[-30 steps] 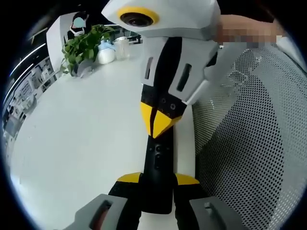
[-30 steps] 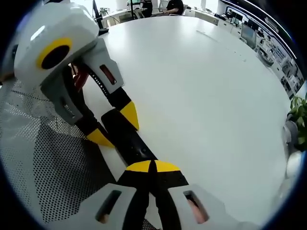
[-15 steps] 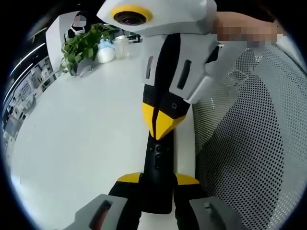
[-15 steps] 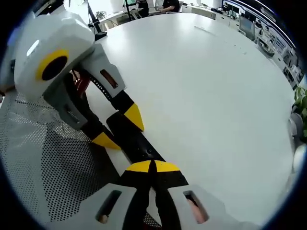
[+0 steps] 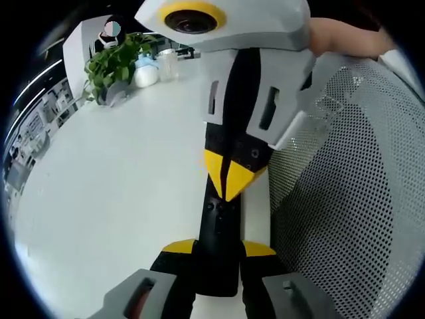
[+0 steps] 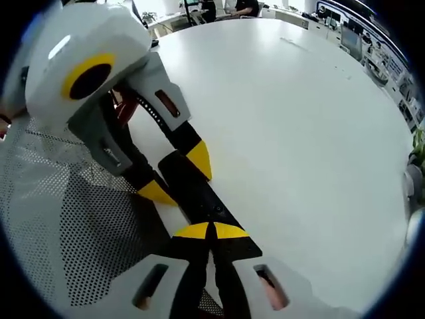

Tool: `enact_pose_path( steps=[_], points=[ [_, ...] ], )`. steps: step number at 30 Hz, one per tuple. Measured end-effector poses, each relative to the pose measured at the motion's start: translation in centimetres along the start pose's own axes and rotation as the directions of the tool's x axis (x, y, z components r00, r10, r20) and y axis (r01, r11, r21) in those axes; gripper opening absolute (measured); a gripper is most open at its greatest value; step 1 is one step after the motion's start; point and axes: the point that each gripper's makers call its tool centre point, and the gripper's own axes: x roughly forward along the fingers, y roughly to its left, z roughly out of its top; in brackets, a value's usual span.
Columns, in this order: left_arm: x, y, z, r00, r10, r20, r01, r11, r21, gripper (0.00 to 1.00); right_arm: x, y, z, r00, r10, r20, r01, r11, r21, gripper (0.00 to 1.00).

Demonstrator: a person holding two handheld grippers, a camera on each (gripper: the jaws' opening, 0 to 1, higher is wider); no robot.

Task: Press the specified remote control buttons in sequence, fully releasing each button before pressing the next.

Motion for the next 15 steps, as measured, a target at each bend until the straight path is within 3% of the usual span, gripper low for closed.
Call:
enact_pose_path(
  steps=[3, 15],
  points=[
    [0.01, 0.02, 0.0, 1.0, 0.0, 0.0, 0.0, 1.0, 0.001, 0.25, -0.03, -0.13, 0.0, 1.0, 0.015, 0.014, -0.016, 0.999, 0.038, 0.0],
    [-0.03, -0.03, 0.03, 1.0, 0.001, 0.005, -0.001, 1.0, -0.001, 0.25, -0.11, 0.06, 0.06, 1.0, 0.025, 0.001, -0.025, 0.999, 0.036, 0.0]
  ],
)
